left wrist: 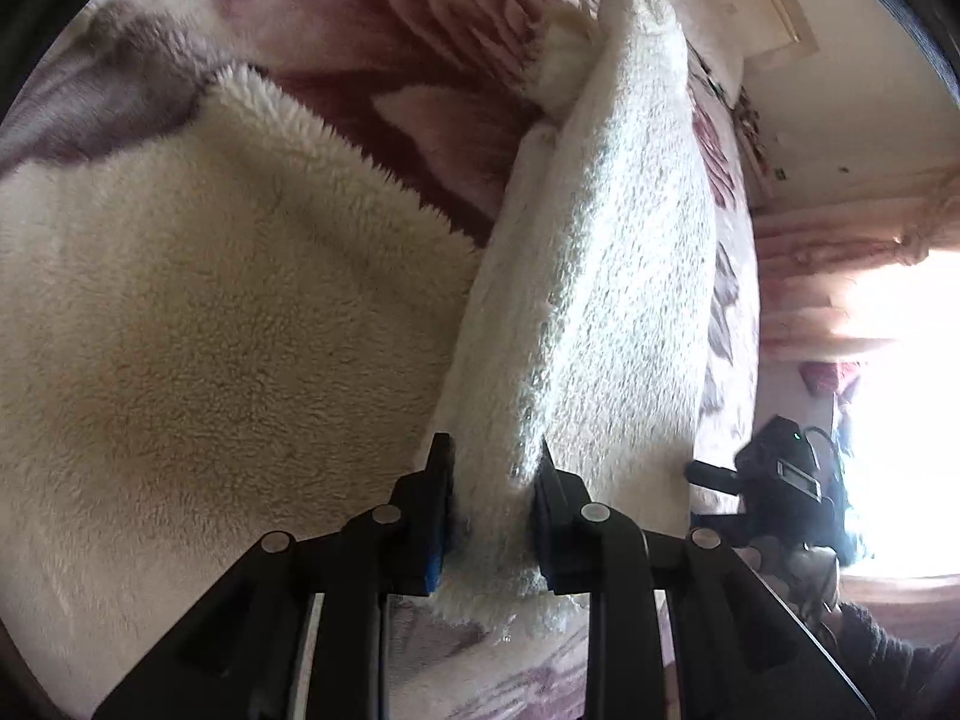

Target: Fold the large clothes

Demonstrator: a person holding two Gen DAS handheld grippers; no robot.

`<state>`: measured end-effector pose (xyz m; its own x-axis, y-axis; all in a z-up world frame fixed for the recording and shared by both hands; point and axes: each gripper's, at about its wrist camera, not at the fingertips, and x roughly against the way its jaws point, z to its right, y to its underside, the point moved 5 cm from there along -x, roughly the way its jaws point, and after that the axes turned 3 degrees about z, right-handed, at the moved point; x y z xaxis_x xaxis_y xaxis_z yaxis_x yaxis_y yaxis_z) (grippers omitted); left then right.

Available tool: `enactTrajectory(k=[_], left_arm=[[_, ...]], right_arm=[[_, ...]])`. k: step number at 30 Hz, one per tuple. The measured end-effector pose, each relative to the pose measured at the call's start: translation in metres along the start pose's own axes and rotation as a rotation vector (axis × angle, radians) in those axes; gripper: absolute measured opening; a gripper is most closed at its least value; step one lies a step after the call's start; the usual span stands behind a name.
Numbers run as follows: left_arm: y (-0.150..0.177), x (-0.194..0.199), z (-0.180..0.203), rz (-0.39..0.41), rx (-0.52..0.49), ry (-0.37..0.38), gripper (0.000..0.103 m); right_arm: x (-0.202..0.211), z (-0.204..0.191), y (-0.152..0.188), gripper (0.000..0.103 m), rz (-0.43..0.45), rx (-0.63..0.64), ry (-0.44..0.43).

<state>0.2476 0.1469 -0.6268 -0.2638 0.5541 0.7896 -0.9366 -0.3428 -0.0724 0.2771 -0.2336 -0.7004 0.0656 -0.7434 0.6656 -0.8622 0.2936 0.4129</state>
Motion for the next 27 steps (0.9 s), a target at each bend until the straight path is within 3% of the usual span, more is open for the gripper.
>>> enactTrajectory(k=[2,3,4,9,11,13,14,16,18,22,24,25,26,27], left_arm=[[0.005,0.004,-0.003,-0.024,-0.024,0.028,0.023],[0.005,0.004,-0.006,-0.039,-0.024,0.048,0.023],[0.005,0.006,-0.01,-0.049,-0.024,0.06,0.023],[-0.005,0.006,-0.02,-0.062,0.054,0.152,0.027],[-0.011,0.008,-0.023,-0.056,0.095,0.174,0.039],[-0.013,0.002,-0.022,-0.052,0.116,0.211,0.063],[-0.015,-0.003,-0.024,-0.046,0.122,0.228,0.071],[-0.023,-0.018,-0.026,-0.041,0.138,0.263,0.071],[-0.03,-0.032,-0.023,-0.048,0.148,0.298,0.071],[-0.044,-0.057,0.003,-0.058,0.099,0.343,0.071],[-0.047,-0.06,0.022,-0.029,0.026,0.312,0.067],[-0.047,-0.061,0.031,-0.021,-0.005,0.291,0.055],[-0.048,-0.062,0.035,-0.018,-0.021,0.266,0.021],[-0.048,-0.063,0.039,-0.012,-0.021,0.253,0.021]], right_arm=[[-0.008,0.002,0.005,0.07,0.029,0.002,0.019],[-0.012,0.0,0.016,0.049,0.056,0.021,0.042],[-0.01,0.002,0.024,0.043,0.071,0.033,0.071],[-0.015,-0.002,0.035,0.038,0.141,-0.006,0.099],[-0.02,-0.014,0.039,0.046,0.139,0.007,0.098],[-0.017,-0.02,0.041,0.065,0.136,-0.01,0.061],[-0.015,-0.021,0.047,0.066,0.143,-0.013,0.037],[-0.015,-0.02,0.043,0.074,0.158,-0.011,-0.011],[-0.009,-0.003,0.031,0.075,0.155,-0.007,-0.046],[-0.026,-0.001,0.024,0.086,0.188,-0.06,-0.165],[-0.024,-0.006,0.019,0.086,0.223,-0.097,-0.243],[-0.024,-0.009,0.019,0.082,0.232,-0.103,-0.267],[-0.021,-0.013,0.019,0.075,0.243,-0.103,-0.309],[-0.027,-0.025,0.019,0.05,0.242,-0.104,-0.31]])
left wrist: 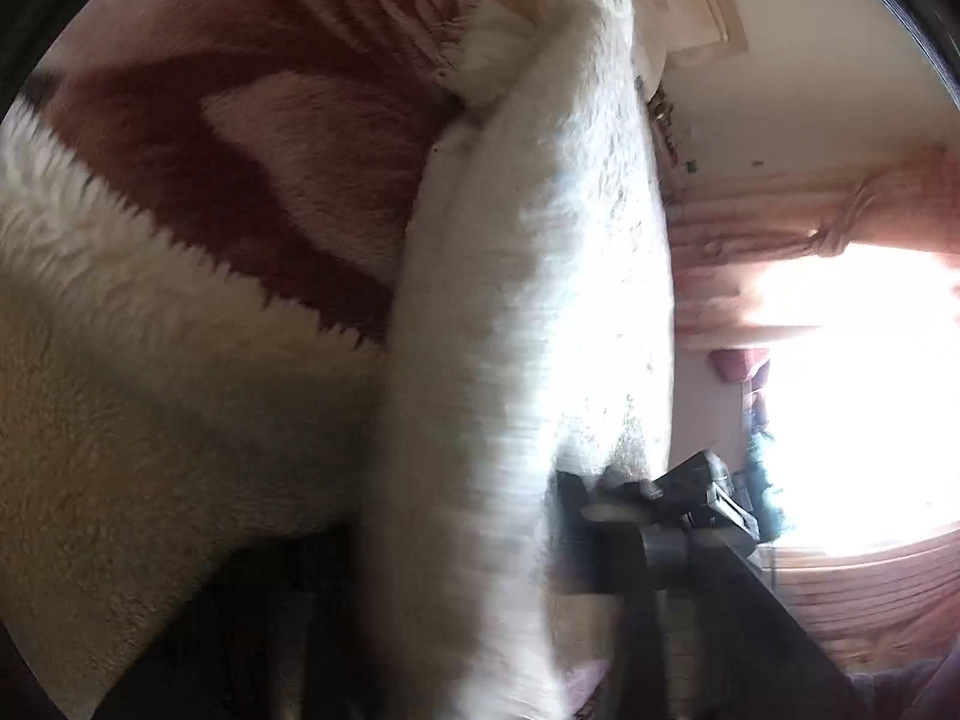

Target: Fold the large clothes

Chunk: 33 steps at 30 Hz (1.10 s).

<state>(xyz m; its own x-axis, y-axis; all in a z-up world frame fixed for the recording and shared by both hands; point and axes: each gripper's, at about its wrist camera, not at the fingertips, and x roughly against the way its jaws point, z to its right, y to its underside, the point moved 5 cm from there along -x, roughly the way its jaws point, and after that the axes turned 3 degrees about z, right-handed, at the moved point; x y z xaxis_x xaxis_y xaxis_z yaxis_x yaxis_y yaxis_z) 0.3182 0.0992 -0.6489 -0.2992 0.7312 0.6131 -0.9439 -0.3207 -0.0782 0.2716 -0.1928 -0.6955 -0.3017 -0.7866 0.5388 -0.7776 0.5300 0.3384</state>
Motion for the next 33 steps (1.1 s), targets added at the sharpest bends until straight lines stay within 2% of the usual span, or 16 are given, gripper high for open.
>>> enactTrajectory(k=[1,3,5,9,13,16,18,20,21,22,24,25,26,28,31,33], left_arm=[[0.0,0.001,0.004,0.012,-0.005,-0.009,0.02],[0.003,0.009,0.012,0.027,0.001,-0.008,0.014],[0.007,0.027,0.017,0.046,-0.011,-0.012,0.014],[0.032,0.06,0.038,0.052,-0.009,-0.002,0.013],[0.077,0.088,0.044,0.015,0.02,-0.008,0.013],[0.131,0.09,0.035,-0.054,0.07,-0.044,0.014],[0.151,0.082,0.02,-0.086,0.136,-0.035,0.017],[0.165,0.071,0.002,-0.128,0.209,-0.096,0.021],[0.166,0.073,-0.004,-0.13,0.25,-0.109,0.024],[0.165,0.079,-0.007,-0.114,0.274,-0.119,0.029],[0.158,0.101,-0.005,-0.058,0.297,-0.122,0.06],[0.152,0.113,0.001,-0.022,0.313,-0.12,0.065],[0.147,0.122,0.004,0.003,0.316,-0.117,0.065],[0.119,0.131,0.02,0.046,0.28,-0.121,0.065],[0.06,0.119,0.04,0.099,0.185,-0.115,0.065],[0.016,0.101,0.055,0.123,0.11,-0.107,0.065]], right_arm=[[-0.009,-0.004,0.003,0.027,-0.001,-0.001,0.002],[-0.007,-0.006,0.007,0.024,0.024,-0.018,0.011],[-0.005,-0.015,0.016,0.022,0.042,-0.017,0.032],[0.021,-0.032,0.05,0.02,0.008,0.01,0.035],[0.055,-0.036,0.105,0.019,-0.053,0.002,0.038],[0.08,-0.017,0.144,0.02,-0.097,-0.03,0.068],[0.086,0.007,0.165,0.02,-0.129,-0.066,0.107],[0.086,0.041,0.171,0.026,-0.158,-0.123,0.18],[0.079,0.051,0.165,0.031,-0.17,-0.137,0.216],[0.078,0.059,0.162,0.041,-0.182,-0.141,0.251],[0.09,0.074,0.157,0.054,-0.217,-0.127,0.365],[0.096,0.072,0.15,0.058,-0.208,-0.114,0.391],[0.103,0.068,0.145,0.062,-0.194,-0.098,0.402],[0.126,0.051,0.133,0.082,-0.147,-0.057,0.411],[0.152,0.024,0.098,0.086,-0.071,0.014,0.444],[0.147,-0.005,0.073,0.086,-0.037,0.061,0.441]])
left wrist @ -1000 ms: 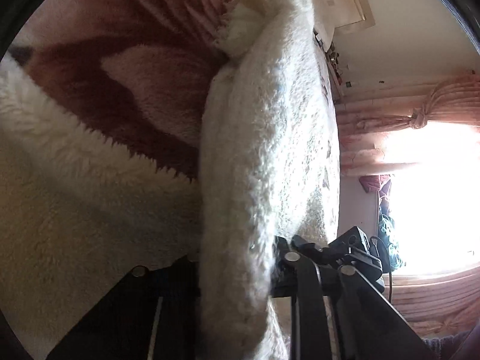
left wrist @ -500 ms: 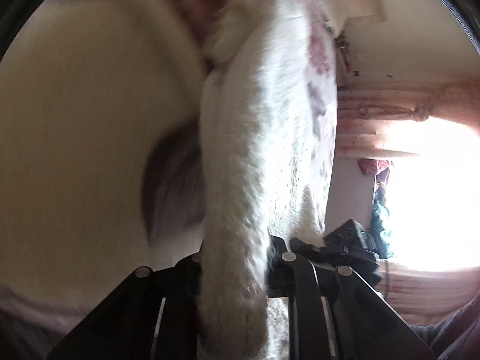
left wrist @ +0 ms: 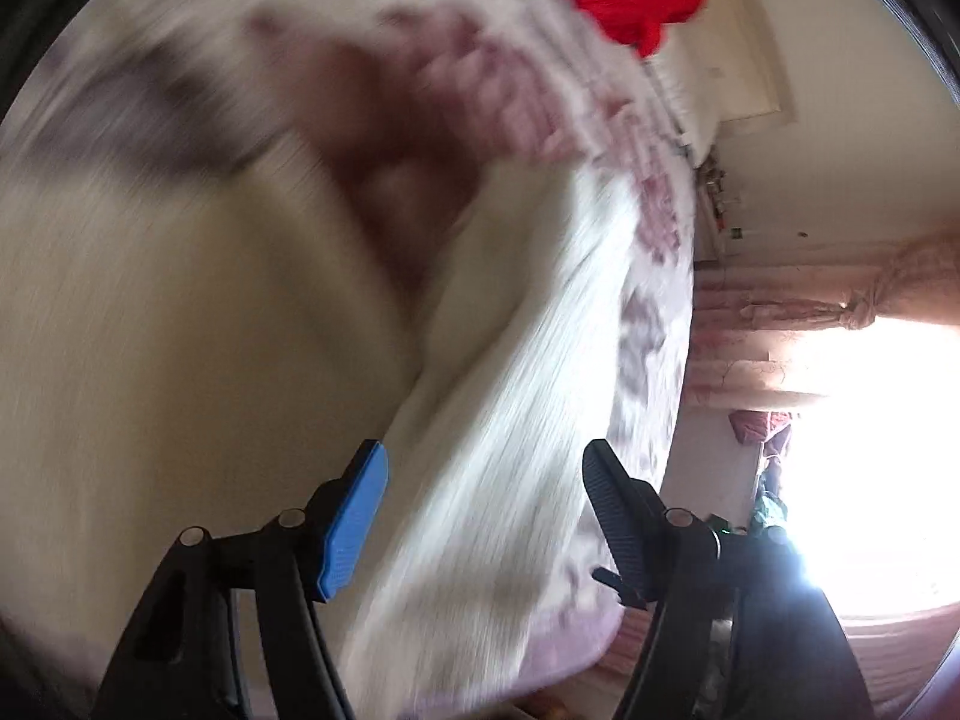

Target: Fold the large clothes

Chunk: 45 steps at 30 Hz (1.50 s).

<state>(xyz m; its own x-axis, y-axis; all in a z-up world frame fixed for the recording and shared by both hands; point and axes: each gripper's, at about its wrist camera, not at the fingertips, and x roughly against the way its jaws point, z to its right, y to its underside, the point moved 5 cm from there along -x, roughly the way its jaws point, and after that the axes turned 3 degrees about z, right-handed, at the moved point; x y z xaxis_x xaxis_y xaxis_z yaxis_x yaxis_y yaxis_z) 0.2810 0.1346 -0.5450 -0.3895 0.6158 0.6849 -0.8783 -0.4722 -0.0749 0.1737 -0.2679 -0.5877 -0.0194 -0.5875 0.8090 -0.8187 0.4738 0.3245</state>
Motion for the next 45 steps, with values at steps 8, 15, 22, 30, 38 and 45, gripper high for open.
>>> enactTrajectory(k=[8,15,22,30,38,45], left_arm=[[-0.123,-0.143,0.076,-0.078,-0.207,-0.098,0.065],[-0.139,-0.146,0.033,-0.044,-0.269,-0.194,0.005],[-0.155,-0.174,-0.018,-0.069,-0.128,-0.16,0.006],[-0.154,-0.136,-0.018,-0.107,0.002,-0.028,0.032],[-0.117,-0.054,0.035,0.088,-0.205,-0.121,0.019],[-0.106,-0.137,-0.035,-0.078,-0.074,-0.222,0.01]], right_arm=[[-0.005,-0.1,-0.146,0.086,0.14,0.196,0.017],[-0.059,-0.161,-0.239,0.086,0.112,0.198,0.021],[-0.102,-0.188,-0.266,0.051,0.094,0.252,-0.036],[-0.112,-0.2,-0.276,0.038,0.108,0.278,0.185],[-0.05,-0.283,-0.232,0.038,0.256,0.538,0.11],[-0.179,-0.297,-0.246,0.029,0.041,0.632,0.386]])
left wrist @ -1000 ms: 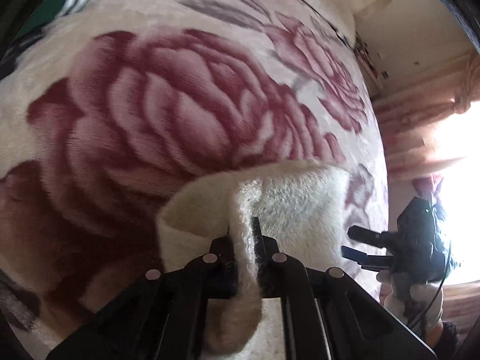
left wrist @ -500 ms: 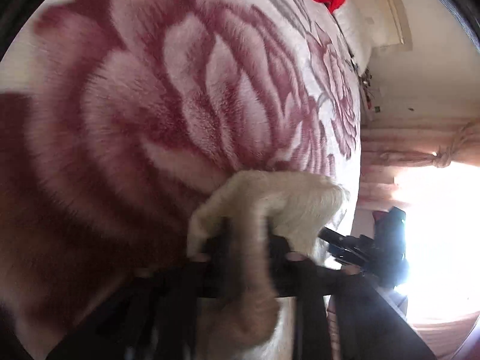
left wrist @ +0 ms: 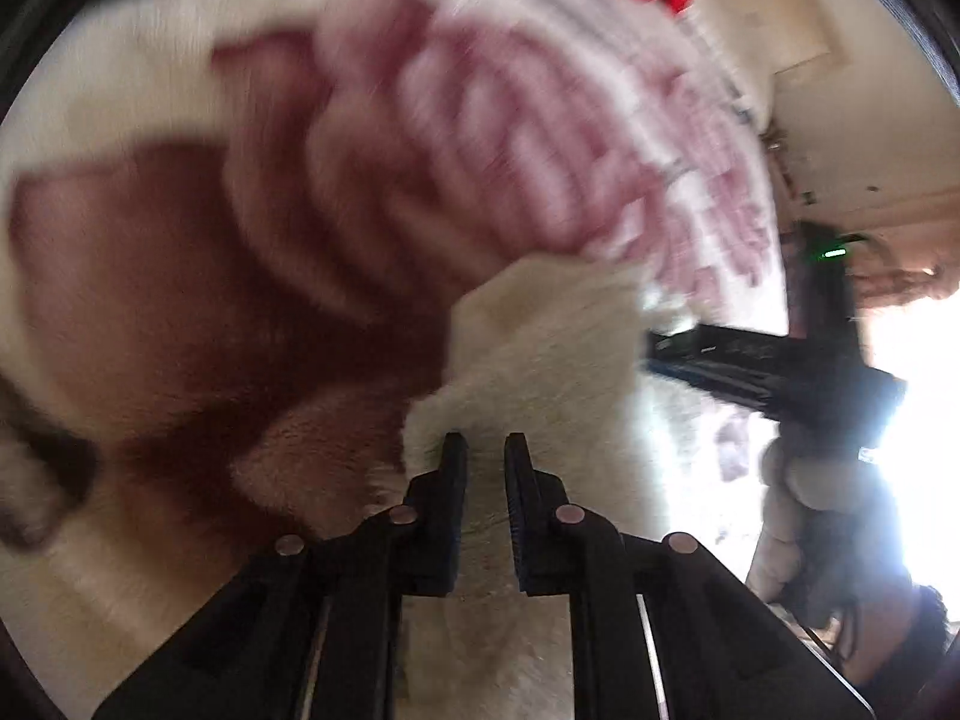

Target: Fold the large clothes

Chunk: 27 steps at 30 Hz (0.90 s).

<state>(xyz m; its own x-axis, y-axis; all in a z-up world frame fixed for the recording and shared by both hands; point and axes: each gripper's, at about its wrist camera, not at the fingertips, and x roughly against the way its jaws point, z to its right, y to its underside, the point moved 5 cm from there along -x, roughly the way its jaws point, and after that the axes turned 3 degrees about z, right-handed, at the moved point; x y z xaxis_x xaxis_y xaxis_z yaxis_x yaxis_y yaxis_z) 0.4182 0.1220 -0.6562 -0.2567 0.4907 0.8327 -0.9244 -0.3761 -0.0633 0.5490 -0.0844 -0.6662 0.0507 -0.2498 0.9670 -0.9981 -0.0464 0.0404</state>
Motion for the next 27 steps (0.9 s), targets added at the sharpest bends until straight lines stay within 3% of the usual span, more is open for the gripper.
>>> enactTrajectory(k=[3,6,9,11,13,16,22,27], left_arm=[[-0.006,0.003,-0.004,0.016,0.039,0.04,0.01],[-0.004,0.036,0.006,0.057,0.043,0.045,0.01],[0.013,0.058,0.011,0.066,0.02,-0.052,0.014],[0.028,0.062,0.015,0.068,-0.021,-0.066,0.015],[0.046,0.053,0.012,0.046,-0.077,-0.141,0.015],[0.059,0.041,0.001,0.029,-0.062,-0.171,0.015],[0.065,0.039,-0.018,0.043,-0.044,-0.203,0.014],[0.087,0.071,-0.033,0.042,-0.024,-0.215,0.014]], right_arm=[[-0.002,-0.004,-0.001,0.029,0.004,0.017,0.042],[0.025,-0.011,0.006,0.03,0.011,0.034,0.058],[0.069,-0.028,0.044,0.03,0.04,0.037,-0.086],[0.083,-0.043,0.082,0.03,0.026,0.086,-0.14],[0.072,-0.054,0.114,0.03,-0.025,0.132,-0.088],[0.033,-0.048,0.14,0.029,-0.084,0.111,-0.043],[-0.011,-0.063,0.132,0.029,-0.051,0.116,0.073],[-0.009,-0.076,0.128,0.031,-0.041,0.122,0.137]])
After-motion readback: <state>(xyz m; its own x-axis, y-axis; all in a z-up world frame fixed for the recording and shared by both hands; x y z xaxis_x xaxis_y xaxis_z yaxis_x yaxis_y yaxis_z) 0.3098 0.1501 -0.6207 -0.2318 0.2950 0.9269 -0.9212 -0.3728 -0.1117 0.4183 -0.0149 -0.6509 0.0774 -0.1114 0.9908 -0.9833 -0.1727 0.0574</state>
